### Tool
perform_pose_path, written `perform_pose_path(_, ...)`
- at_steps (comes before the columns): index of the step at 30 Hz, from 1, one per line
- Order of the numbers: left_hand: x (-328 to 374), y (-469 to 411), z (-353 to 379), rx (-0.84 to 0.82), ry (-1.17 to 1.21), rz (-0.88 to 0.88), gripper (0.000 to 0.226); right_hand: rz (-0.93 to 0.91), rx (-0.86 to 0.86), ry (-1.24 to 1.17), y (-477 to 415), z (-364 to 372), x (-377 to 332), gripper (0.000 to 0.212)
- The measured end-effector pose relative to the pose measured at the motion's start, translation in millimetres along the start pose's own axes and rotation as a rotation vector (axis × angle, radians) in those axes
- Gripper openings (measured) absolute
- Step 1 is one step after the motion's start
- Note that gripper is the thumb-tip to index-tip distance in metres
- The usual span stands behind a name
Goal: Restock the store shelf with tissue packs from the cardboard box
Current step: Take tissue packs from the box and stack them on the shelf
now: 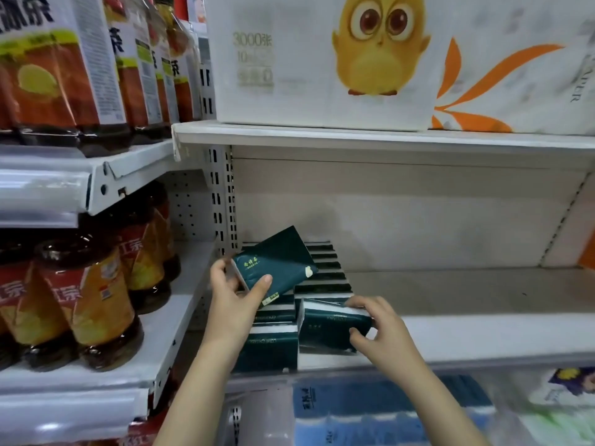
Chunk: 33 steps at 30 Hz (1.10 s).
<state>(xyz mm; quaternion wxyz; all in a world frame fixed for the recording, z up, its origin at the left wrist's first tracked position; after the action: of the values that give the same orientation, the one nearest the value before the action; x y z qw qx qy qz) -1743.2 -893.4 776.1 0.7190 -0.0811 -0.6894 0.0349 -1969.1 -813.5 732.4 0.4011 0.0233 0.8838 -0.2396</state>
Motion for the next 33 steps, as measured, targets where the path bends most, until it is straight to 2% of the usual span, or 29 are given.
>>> perform_pose_path(8, -6, -2, 0, -0.016, -0.034, -0.006, 0.06, -0.003, 0.026, 0.054, 5, 16, 9, 0.051)
perform_pose_path(13, -7, -1, 0, -0.03, -0.045, -0.004, 0.059, 0.005, -0.014, 0.139, 7, 28, 11, 0.075)
perform_pose_path(18, -7, -1, 1, -0.033, -0.05, 0.006, 0.058, 0.029, 0.003, 0.199, -2, 31, 11, 0.07)
perform_pose_path(25, -6, 2, 5, -0.047, -0.068, 0.038, 0.05, 0.066, 0.057, 0.127, 3, 35, 15, 0.08)
perform_pose_path(33, -5, 8, 2, -0.042, -0.075, 0.052, 0.051, 0.21, 0.056, -0.076, 5, 34, 22, 0.086)
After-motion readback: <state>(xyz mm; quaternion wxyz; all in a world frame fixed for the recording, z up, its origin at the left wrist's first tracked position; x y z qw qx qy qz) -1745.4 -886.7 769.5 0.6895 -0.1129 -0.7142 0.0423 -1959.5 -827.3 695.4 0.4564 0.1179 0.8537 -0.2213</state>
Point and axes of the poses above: each hand's wrist, its own y-axis away from the middle knuckle, its own z-axis out of the palm, x = y × z, the point moved 1 cm from there along -y, towards the middle knuckle, and after that the axes turned 2 degrees about x, right-handed, at the moved point
